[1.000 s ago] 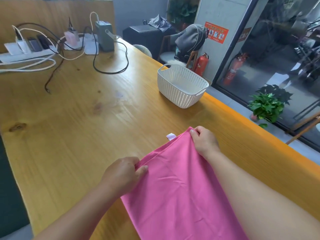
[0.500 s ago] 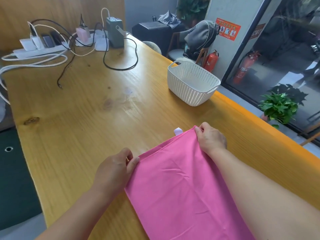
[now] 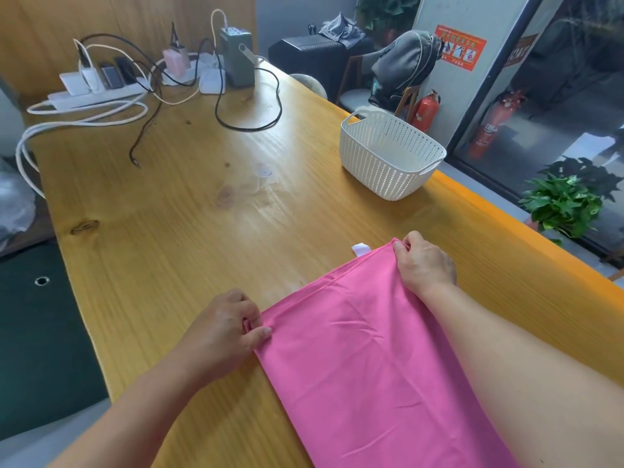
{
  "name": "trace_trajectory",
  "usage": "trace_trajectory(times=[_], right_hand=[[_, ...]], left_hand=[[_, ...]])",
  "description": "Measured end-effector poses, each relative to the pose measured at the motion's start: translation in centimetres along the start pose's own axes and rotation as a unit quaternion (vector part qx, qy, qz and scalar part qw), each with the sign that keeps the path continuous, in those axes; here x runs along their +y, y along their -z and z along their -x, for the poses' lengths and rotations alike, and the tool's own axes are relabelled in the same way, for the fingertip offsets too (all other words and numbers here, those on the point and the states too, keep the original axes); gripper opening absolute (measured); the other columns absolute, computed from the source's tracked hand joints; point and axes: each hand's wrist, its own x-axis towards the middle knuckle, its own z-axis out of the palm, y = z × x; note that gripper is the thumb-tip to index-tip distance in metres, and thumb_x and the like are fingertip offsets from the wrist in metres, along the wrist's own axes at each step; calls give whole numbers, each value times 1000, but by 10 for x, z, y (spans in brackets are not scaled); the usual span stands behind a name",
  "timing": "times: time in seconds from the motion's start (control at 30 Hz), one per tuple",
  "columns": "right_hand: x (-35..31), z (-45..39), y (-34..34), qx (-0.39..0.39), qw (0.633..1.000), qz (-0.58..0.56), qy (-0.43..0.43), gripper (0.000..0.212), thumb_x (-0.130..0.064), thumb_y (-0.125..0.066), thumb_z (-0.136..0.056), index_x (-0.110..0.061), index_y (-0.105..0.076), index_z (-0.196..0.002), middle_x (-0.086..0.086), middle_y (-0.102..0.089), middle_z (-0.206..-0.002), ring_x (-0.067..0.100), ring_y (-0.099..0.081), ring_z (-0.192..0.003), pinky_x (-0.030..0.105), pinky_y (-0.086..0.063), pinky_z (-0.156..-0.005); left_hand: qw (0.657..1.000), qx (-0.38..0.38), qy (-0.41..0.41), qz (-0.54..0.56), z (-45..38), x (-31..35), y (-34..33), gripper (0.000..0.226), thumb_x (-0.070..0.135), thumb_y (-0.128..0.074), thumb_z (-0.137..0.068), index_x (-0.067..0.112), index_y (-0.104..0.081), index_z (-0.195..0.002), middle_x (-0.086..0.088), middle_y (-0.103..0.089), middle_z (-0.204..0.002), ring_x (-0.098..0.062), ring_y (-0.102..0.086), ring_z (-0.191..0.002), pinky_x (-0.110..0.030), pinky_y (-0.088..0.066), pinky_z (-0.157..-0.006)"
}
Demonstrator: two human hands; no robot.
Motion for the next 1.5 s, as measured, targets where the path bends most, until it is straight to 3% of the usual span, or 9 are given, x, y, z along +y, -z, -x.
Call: trace_trajectory(times=[0.43, 0.6, 0.67, 0.8, 0.93, 1.07, 1.2, 1.37, 1.5], right_hand=[[0, 0, -10, 28, 999, 35, -6, 37, -46, -30, -104, -15, -50, -100, 12, -65, -106, 36, -60, -96, 38, -35, -74], [-27, 22, -2, 177, 981, -9, 72, 31, -36, -45, -101, -16, -59, -120, 11, -57, -125, 32, -52, -116, 46, -38, -98], [-47, 57, -7, 183, 957, -89, 208, 35, -30, -45, -100, -13, -62, -125, 8, -59, -131, 27, -50, -124, 43, -37, -105], [-50, 119, -28, -49, 933, -76, 347, 67, -58, -18, -102, -17, -41, -150, -5, -28, -159, 9, -20, -149, 30, -11, -121], [-14, 81, -23, -125, 946, 51, 294, 99, -81, 13, -79, -25, -7, -158, -11, 2, -164, 3, 10, -150, 29, 8, -122], [18, 25, -7, -112, 976, 82, 168, 89, -74, -4, -87, -23, -2, -159, -10, 5, -165, 6, 8, -151, 28, 7, -122], [25, 13, -5, -113, 980, 108, 121, 75, -63, -14, -99, -21, 0, -159, -5, 7, -166, 9, 11, -151, 31, 8, -123], [-18, 55, -7, -38, 975, 9, 220, 72, -60, -3, -92, -26, 3, -155, -11, 10, -163, 4, 15, -149, 31, 9, -123], [-12, 84, -23, -108, 966, 20, 232, 83, -72, 3, -89, -25, -5, -158, -11, 5, -165, 1, 12, -149, 32, 6, -123]], left_hand=[[983, 95, 105, -118, -3, 13, -9, 25, 36, -54, -94, 26, -40, -76, 8, -51, -81, -19, -50, -81, -33, -35, -67], [965, 243, -39, -91, 0, 39, -31, 16, 22, -54, -88, 20, -61, -102, 2, -56, -106, -20, -50, -98, -33, -33, -84], [969, 217, -92, -68, -1, 53, -50, 33, 24, -45, -89, 17, -63, -116, -5, -60, -120, -22, -53, -110, -33, -33, -94], [980, 90, -78, -159, -4, 47, -82, 58, 43, -34, -97, 9, -48, -142, -10, -45, -149, -21, -35, -140, -39, -21, -112], [974, 59, -55, -212, -6, 40, -88, 72, 60, -28, -97, 10, -41, -147, -7, -35, -155, -16, -20, -145, -39, -16, -113], [973, 46, -42, -223, -5, 43, -89, 79, 68, -19, -96, 13, -34, -150, -5, -26, -159, -18, -18, -148, -39, -10, -115], [977, 51, -48, -199, -4, 49, -83, 81, 69, -9, -92, 19, 0, -156, 2, 13, -162, -11, 22, -146, -36, 14, -117], [978, 58, -105, -170, -18, 78, -88, 64, 49, -27, -98, 14, -29, -151, -5, -24, -160, -17, -14, -149, -42, -12, -115], [976, 4, -99, -194, -26, 76, -97, 75, 60, 6, -89, 21, 11, -153, 4, 21, -160, -8, 26, -145, -35, 15, -118]])
